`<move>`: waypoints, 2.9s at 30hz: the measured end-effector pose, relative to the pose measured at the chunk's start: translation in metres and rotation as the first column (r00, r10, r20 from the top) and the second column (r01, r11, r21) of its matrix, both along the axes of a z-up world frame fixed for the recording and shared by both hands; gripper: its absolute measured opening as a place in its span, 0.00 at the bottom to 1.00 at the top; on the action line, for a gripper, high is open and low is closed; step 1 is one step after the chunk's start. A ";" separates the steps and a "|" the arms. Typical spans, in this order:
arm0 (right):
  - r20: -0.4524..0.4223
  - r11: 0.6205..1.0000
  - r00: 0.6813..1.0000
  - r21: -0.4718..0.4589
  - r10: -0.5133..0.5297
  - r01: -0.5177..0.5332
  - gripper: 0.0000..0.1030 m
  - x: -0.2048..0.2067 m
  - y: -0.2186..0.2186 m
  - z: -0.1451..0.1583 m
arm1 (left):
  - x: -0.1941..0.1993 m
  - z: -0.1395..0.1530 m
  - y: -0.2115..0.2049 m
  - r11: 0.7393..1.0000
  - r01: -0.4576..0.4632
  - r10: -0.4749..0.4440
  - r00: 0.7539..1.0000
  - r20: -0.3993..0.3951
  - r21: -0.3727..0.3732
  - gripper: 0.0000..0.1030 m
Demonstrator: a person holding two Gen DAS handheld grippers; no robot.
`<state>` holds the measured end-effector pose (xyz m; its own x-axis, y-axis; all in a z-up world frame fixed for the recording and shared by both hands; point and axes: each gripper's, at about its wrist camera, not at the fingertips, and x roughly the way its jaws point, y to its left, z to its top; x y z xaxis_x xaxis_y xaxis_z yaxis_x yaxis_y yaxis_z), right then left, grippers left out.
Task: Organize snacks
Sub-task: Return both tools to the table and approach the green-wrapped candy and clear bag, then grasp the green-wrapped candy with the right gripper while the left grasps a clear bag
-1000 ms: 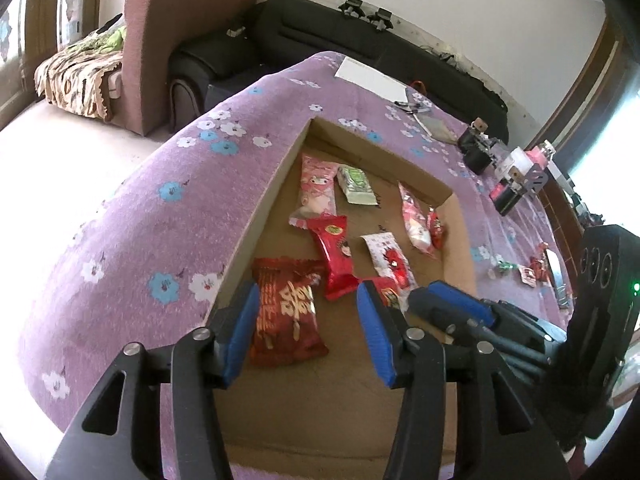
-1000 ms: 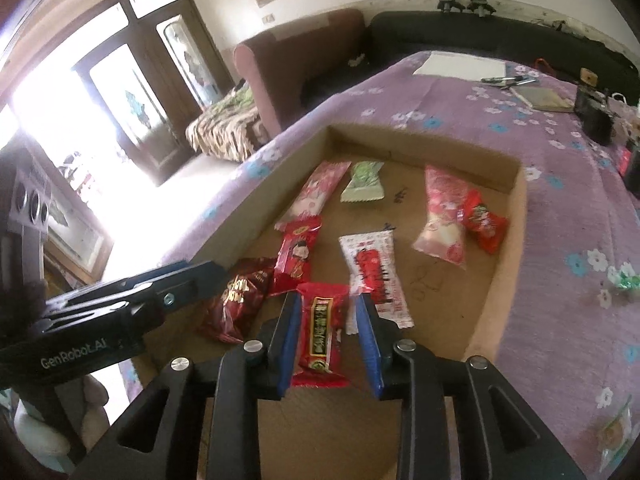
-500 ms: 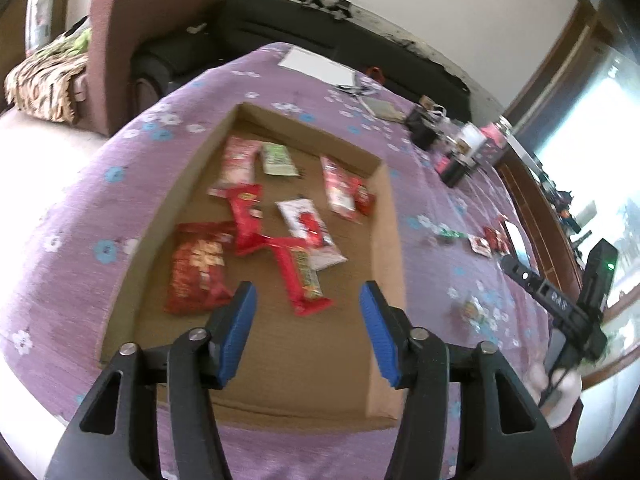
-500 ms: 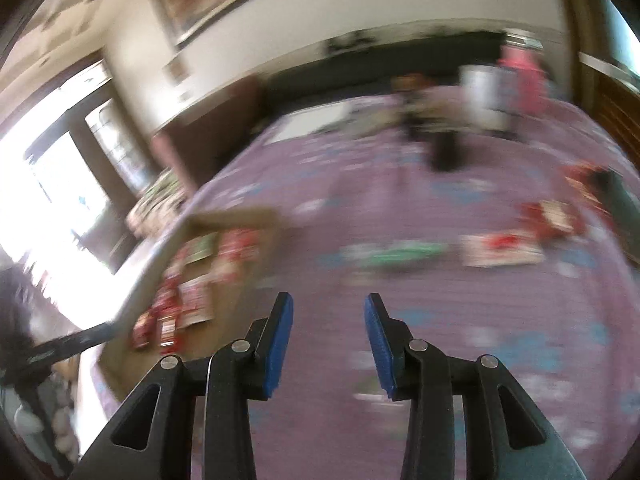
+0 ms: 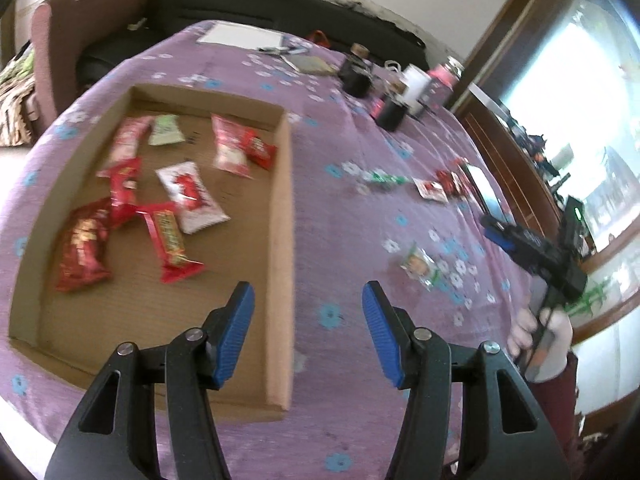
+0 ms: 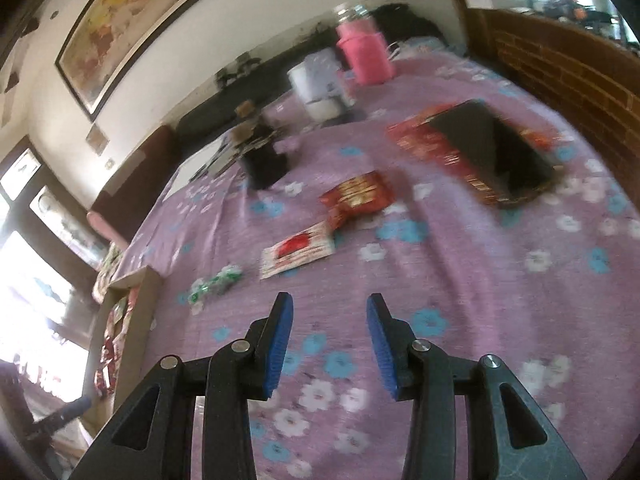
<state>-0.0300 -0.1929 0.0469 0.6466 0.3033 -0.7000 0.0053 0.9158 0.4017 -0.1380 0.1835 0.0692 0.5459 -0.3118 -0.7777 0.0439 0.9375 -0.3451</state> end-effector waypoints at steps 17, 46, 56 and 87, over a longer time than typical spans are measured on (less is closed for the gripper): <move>-0.106 0.868 0.914 -0.287 0.391 -0.405 0.41 0.097 0.175 -0.028 | -0.013 -0.004 0.001 1.000 0.010 -0.010 1.000 -0.016 0.022 0.53; 0.039 0.991 0.991 0.025 0.127 -0.128 0.48 0.000 -0.009 -0.015 | 0.040 -0.038 -0.133 0.975 0.185 -0.182 0.983 -0.038 0.126 0.53; -0.027 0.977 0.978 -0.041 0.209 -0.210 0.48 -0.004 0.016 -0.029 | 0.066 -0.055 -0.174 0.912 0.276 -0.289 0.957 -0.002 0.305 0.54; 0.040 0.954 0.982 -0.245 0.186 -0.171 0.20 -0.014 0.031 -0.024 | 0.021 -0.009 -0.105 0.977 0.167 -0.188 0.968 0.168 0.132 0.12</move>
<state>-0.0438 -0.1624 0.0226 0.6414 0.2459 -0.7267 -0.1846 0.9689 0.1649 -0.1170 0.0789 0.0599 0.6228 -0.3300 -0.7094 0.2644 0.9421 -0.2062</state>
